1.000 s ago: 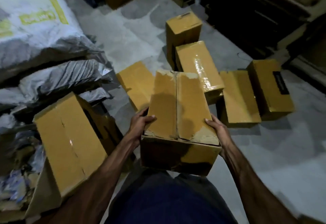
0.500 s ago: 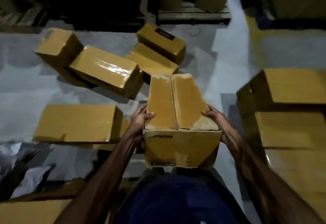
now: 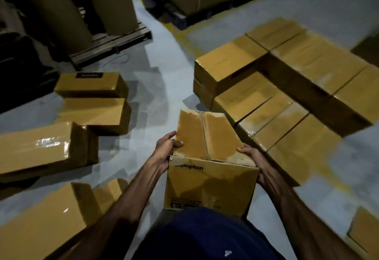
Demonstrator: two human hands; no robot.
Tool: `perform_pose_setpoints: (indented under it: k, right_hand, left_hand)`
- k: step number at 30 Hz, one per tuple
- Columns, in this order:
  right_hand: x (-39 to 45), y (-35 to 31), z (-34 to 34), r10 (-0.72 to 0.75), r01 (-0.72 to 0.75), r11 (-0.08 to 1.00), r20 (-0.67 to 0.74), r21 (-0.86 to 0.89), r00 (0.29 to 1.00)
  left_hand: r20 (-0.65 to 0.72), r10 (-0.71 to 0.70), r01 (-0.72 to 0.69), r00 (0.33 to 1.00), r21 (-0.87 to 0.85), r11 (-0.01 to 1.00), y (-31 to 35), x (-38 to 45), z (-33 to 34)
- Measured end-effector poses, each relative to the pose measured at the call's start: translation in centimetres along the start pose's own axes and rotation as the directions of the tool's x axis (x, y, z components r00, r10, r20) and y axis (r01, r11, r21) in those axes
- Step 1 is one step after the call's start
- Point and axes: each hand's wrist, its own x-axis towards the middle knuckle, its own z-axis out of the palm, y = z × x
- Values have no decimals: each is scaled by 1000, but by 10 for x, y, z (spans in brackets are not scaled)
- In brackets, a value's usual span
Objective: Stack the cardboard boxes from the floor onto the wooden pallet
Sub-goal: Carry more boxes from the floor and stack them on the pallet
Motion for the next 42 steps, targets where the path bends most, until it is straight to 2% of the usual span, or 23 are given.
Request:
perform_pose_setpoints:
  k: [9, 16, 26, 33, 42]
  right_hand:
    - [-19, -23, -102, 12, 22, 977, -160, 213, 987]
    - [12, -45, -146, -14, 72, 953, -195, 293, 981]
    - [56, -107, -139, 38, 135, 888, -363, 439, 931]
    - [108, -165, -115, 53, 193, 869, -473, 456, 879]
    - [172, -202, -112, 64, 224, 827, -483, 515, 874]
  left_hand:
    - [87, -45, 22, 995, 242, 970, 6, 16, 131]
    - [145, -64, 6, 987, 370, 929, 28, 47, 196]
    - [261, -171, 22, 950, 490, 871, 94, 150, 255]
    - [335, -261, -1, 905, 617, 787, 165, 245, 289]
    - [366, -305, -25, 879, 674, 738, 210, 321, 338]
